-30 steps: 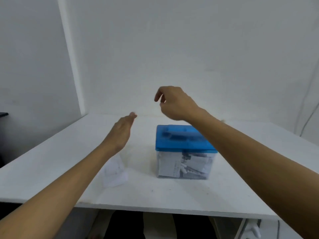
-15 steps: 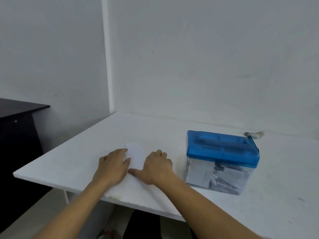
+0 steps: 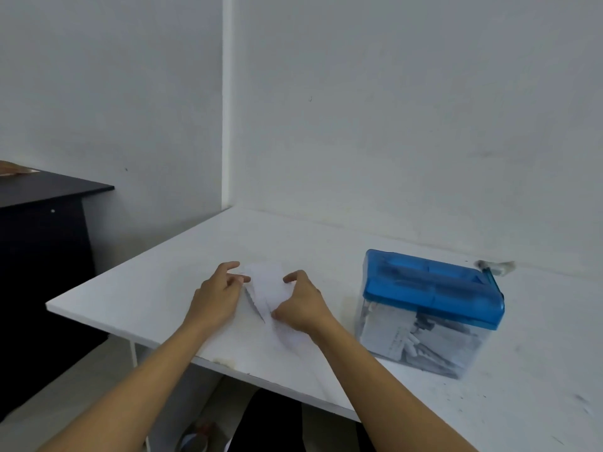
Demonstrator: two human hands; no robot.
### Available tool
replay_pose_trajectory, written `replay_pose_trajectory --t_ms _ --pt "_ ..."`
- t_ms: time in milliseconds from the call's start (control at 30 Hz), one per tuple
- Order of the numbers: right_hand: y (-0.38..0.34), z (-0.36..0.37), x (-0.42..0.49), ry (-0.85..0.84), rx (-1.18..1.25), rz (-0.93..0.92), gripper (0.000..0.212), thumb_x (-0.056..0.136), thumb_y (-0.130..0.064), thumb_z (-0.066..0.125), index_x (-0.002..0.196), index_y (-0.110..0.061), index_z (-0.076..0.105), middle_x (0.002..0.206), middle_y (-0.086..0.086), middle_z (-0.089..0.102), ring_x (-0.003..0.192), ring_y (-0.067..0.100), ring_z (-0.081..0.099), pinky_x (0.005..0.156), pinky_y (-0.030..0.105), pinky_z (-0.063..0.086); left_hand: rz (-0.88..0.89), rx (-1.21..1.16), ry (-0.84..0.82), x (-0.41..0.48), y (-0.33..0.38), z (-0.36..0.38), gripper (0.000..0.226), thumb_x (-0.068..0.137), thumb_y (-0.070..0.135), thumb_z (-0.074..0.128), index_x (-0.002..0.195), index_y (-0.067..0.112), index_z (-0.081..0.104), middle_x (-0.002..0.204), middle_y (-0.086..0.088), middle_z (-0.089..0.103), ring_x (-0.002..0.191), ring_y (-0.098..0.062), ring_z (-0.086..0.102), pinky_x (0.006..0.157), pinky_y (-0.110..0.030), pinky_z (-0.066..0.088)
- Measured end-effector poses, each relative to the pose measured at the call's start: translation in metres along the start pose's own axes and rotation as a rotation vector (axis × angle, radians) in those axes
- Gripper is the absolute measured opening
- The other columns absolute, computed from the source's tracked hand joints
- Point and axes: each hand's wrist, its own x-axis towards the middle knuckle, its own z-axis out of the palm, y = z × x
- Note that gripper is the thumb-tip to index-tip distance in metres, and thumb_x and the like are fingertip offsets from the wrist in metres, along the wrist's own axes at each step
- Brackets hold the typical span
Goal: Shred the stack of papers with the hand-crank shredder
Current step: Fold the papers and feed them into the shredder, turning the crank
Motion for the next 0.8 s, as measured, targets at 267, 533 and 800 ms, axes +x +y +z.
replay_pose_trajectory --t_ms 267,533,800 --pt "0.016 -0.012 0.004 0.143 0.394 0.031 0.073 0.089 -0.013 0.072 0.149 -0.026 0.032 0.145 0.004 0.046 0.126 0.024 0.049 0.104 0.036 0.046 0.021 0.068 -0.046 0.0 0.003 0.001 0.027 0.104 0.037 0.048 0.131 0.032 0.05 0.108 0.018 0.07 0.113 -0.014 0.058 0.104 -0.043 0.043" --pt "0.006 -0.02 -0.001 0.144 0.486 -0.08 0.044 0.093 -0.008 0.063 0.135 -0.018 0.053 0.128 -0.001 0.062 0.105 0.019 0.061 0.073 0.022 0.053 0.007 -0.192 -0.066 -0.012 0.026 -0.002 0.054 0.105 0.052 0.033 0.09 0.025 0.077 0.088 0.01 0.076 0.09 -0.012 0.065 0.084 -0.026 0.045" --pt "-0.029 -0.044 -0.016 0.102 0.36 -0.28 0.052 0.094 0.0 0.052 0.141 -0.021 0.044 0.13 0.001 0.056 0.116 0.022 0.056 0.087 0.031 0.052 0.127 -0.424 -0.012 -0.004 0.098 -0.025 0.026 0.103 0.029 0.056 0.102 0.014 0.077 0.096 -0.007 0.077 0.089 -0.022 0.074 0.08 -0.036 0.059"
